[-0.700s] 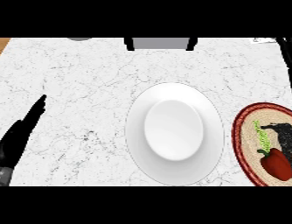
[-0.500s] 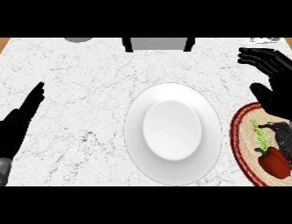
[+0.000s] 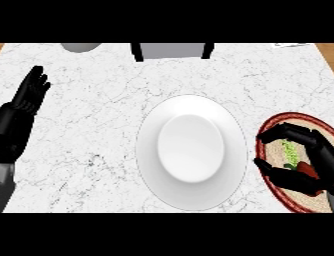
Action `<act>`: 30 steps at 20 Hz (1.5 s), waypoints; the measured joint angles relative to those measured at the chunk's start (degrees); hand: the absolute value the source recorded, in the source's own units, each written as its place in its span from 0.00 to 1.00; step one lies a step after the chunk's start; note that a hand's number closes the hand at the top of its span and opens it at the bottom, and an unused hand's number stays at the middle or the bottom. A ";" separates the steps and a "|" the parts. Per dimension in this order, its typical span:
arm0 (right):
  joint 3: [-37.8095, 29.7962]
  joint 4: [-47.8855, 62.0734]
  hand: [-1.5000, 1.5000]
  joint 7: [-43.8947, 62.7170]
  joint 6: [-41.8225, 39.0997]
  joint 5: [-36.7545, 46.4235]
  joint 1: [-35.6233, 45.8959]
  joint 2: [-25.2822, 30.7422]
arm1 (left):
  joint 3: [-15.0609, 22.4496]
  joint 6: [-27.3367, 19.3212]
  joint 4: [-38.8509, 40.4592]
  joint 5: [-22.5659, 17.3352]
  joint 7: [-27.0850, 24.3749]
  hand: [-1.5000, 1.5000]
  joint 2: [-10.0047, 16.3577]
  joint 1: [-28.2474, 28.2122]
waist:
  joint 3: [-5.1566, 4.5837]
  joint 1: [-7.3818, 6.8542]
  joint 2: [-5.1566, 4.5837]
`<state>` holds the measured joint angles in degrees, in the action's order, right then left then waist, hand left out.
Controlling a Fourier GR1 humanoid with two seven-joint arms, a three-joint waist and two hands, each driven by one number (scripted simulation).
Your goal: Pick the tomato from the placemat and place it in the plate
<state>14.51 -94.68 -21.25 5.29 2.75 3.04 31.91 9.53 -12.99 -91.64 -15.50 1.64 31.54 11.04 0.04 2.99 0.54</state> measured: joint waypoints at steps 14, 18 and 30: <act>-16.52 -4.43 0.00 -26.08 -1.08 -7.63 -23.62 4.31 | -2.52 3.52 -0.45 -0.76 0.70 0.50 -1.36 1.91 | -0.09 -1.57 -0.29; -20.71 -8.29 0.00 -18.12 0.74 -2.59 -28.98 10.99 | -2.89 3.39 -0.16 -0.43 1.26 0.50 -1.42 2.74 | -0.25 -1.04 -0.32; -23.61 -18.99 0.00 11.08 -6.06 12.48 -39.12 25.18 | -2.56 4.24 -0.23 0.63 1.68 0.50 -2.94 3.11 | -0.21 -2.22 -0.53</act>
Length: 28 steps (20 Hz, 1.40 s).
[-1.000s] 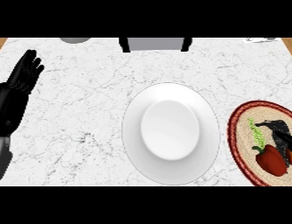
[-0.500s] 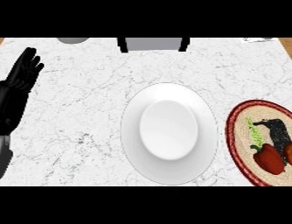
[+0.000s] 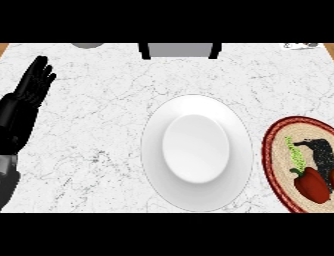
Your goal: Pick the tomato from the placemat and place it in the plate
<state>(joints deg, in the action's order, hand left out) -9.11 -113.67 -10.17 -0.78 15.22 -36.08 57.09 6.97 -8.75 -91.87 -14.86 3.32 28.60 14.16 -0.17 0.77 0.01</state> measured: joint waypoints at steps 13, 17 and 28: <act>4.68 6.59 0.00 12.09 -5.72 14.45 10.59 -6.66 | -2.90 3.27 1.17 2.07 1.10 0.50 -2.31 1.60 | 0.17 -0.76 -0.03; 5.85 12.97 0.00 12.20 -7.19 17.95 15.76 -8.92 | -4.12 4.71 1.40 2.72 -0.30 0.50 -2.98 0.44 | 0.19 -0.92 -0.05; 6.66 24.90 0.00 7.11 -10.11 25.88 23.17 -15.40 | -6.53 6.34 1.00 5.80 2.86 0.50 -6.10 2.34 | 0.17 -0.70 -0.03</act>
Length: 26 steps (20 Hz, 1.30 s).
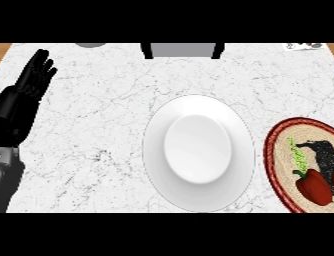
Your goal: Pick the tomato from the placemat and place it in the plate
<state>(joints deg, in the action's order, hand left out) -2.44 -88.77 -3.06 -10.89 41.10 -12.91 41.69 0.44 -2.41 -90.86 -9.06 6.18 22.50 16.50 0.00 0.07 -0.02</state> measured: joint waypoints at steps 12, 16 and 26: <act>-0.91 9.16 1.00 -5.07 6.85 7.47 7.45 -5.82 | -1.16 2.15 -1.99 2.16 -0.34 0.50 -2.45 -2.52 | -0.27 -0.06 0.12; -3.02 7.02 1.00 -5.01 11.83 8.80 5.01 -7.31 | -1.84 2.30 -2.21 2.44 0.37 0.50 -2.52 -2.06 | -0.35 0.38 0.22; -14.35 -5.16 1.00 6.03 17.87 7.64 -16.69 -12.65 | -3.27 2.50 -3.24 2.70 0.24 0.50 -2.17 -4.14 | -0.44 1.78 0.49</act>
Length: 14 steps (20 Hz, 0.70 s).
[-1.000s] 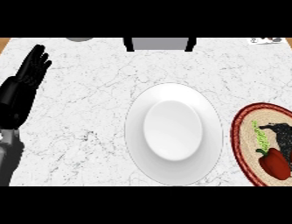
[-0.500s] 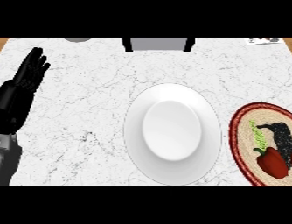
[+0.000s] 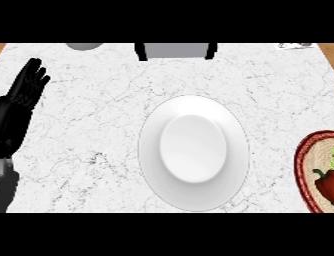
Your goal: Pick the tomato from the placemat and place it in the plate
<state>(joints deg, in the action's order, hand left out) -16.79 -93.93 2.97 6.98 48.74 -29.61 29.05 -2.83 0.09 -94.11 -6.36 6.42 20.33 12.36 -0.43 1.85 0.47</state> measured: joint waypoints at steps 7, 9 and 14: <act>-1.21 -22.70 1.00 -0.04 -2.92 -5.83 -10.56 -4.84 | -0.31 0.85 1.01 0.27 -1.28 0.50 -0.48 0.11 | 0.25 -0.25 -0.21; -0.38 -28.25 1.00 -1.13 -3.34 -7.76 -11.71 -6.19 | -0.30 0.77 1.08 0.42 -1.30 0.50 -0.69 0.12 | 0.28 -0.34 -0.19; 4.74 -39.09 1.00 -1.80 -4.40 -11.41 -12.56 -10.50 | -0.25 0.68 0.91 0.69 -0.83 0.50 -1.04 0.50 | 0.30 -0.67 -0.22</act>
<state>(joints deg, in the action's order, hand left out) -12.05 -133.02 1.17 2.58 37.33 -42.16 18.55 -3.08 0.77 -93.20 -5.67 5.59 19.30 12.86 -0.14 1.18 0.26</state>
